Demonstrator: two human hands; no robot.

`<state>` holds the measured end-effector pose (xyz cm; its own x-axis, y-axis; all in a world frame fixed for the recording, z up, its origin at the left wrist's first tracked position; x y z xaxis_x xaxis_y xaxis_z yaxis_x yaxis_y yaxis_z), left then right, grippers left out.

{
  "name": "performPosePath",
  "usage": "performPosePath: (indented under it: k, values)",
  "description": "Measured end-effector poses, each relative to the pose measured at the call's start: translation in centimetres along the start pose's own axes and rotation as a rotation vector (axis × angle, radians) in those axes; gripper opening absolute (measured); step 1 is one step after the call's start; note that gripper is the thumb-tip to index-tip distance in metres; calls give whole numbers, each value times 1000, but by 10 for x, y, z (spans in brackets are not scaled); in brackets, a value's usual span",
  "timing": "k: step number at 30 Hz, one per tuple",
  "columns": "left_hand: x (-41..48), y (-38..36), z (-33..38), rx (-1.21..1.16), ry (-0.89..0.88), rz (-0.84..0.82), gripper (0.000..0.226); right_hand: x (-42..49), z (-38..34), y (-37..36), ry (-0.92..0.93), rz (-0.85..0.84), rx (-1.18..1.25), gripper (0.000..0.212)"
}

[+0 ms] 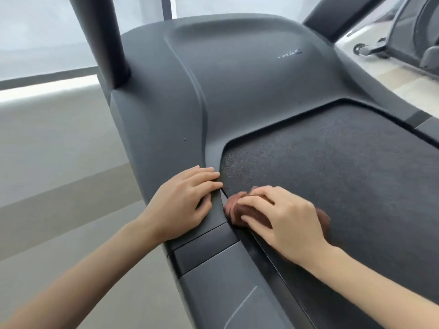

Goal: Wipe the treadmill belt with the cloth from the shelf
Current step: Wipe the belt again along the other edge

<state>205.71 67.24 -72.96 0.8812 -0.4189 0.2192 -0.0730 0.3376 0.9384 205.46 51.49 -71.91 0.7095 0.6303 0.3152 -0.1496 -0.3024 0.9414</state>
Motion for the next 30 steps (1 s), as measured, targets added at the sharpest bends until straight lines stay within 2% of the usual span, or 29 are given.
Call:
performPosePath:
  k: [6,12,16,21,24,30]
  values:
    - [-43,4,-3,-174,142,171,40,31,20,6,-39,106,193,26]
    - [-50,2,1,-166,66,84,43,140,-5,7,117,182,186,28]
    - [-49,-1,1,-152,59,74,45,164,-27,-6,147,203,105,30]
    - [-48,1,0,-111,35,67,45,108,19,-22,83,16,190,34]
    - [-45,1,1,-77,30,45,45,64,28,-15,100,-82,115,34]
    - [-22,-6,7,27,49,-84,51,-42,-1,16,120,-81,119,24]
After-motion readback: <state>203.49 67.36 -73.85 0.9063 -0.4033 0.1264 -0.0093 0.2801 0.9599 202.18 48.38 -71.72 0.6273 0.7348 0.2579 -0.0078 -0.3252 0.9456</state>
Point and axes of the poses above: each hand's wrist, its own x-axis towards the middle knuckle, its own y-axis out of the back of the hand, z = x × y, the point moved 8 cm from there along x, towards the middle knuckle, and after that the axes turned 9 degrees about -z, right-handed, at the moved point
